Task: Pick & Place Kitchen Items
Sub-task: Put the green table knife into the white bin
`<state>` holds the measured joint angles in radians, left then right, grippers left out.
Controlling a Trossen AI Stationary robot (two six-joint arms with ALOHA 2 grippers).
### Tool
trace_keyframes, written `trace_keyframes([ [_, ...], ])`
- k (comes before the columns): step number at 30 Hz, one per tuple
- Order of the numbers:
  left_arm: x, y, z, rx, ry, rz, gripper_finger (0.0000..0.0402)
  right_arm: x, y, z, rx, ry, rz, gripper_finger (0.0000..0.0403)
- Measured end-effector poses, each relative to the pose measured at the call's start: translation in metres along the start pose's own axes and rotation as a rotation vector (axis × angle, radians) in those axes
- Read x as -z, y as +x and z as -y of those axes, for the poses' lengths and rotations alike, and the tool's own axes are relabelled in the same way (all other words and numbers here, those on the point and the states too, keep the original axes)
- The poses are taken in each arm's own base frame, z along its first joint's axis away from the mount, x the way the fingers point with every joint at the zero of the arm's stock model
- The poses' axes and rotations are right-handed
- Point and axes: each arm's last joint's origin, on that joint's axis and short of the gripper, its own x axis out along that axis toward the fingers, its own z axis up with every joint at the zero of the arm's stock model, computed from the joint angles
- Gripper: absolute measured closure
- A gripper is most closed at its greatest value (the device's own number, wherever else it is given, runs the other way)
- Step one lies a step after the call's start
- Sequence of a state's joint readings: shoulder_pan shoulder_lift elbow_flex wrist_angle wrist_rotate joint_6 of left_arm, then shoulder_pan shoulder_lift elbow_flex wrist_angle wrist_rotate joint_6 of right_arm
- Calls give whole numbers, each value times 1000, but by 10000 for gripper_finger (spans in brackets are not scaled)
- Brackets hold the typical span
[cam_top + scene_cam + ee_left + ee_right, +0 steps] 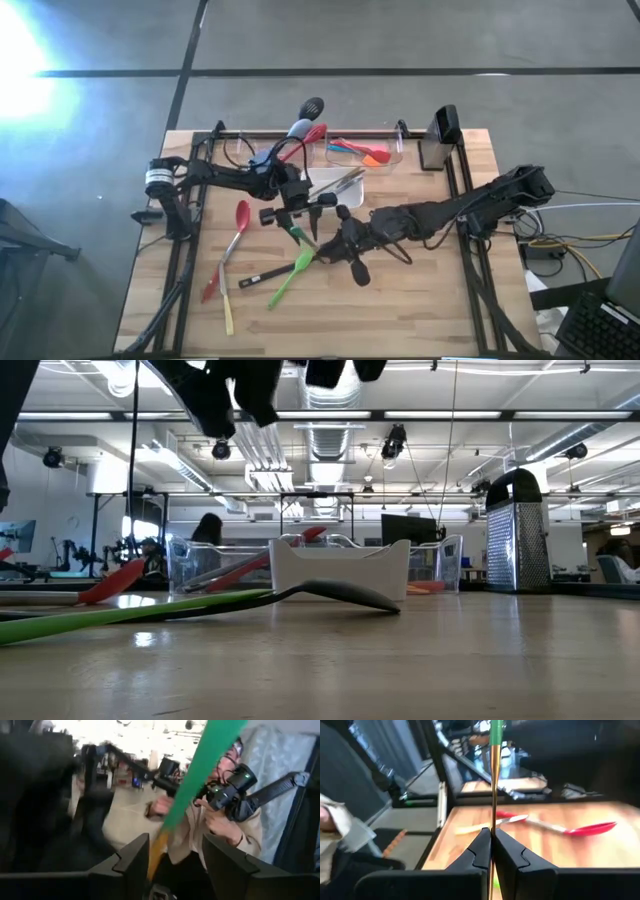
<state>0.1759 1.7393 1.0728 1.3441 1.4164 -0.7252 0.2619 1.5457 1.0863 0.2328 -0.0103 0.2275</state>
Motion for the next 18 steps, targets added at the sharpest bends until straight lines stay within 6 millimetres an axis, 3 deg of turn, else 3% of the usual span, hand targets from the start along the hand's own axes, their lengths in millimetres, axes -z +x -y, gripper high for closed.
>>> trace_keyframes([
  [5,13,-29,5,-94,-72,10,216,-7,-21,-18,90,-34,-18,396],
  [9,33,-54,18,-256,-104,76,216,-5,-54,-24,334,-41,-134,396],
  [14,52,-62,44,-462,-96,181,216,4,-85,-1,683,0,-337,396],
  [18,66,-56,62,-610,-94,254,216,8,-87,28,809,0,-489,396],
])
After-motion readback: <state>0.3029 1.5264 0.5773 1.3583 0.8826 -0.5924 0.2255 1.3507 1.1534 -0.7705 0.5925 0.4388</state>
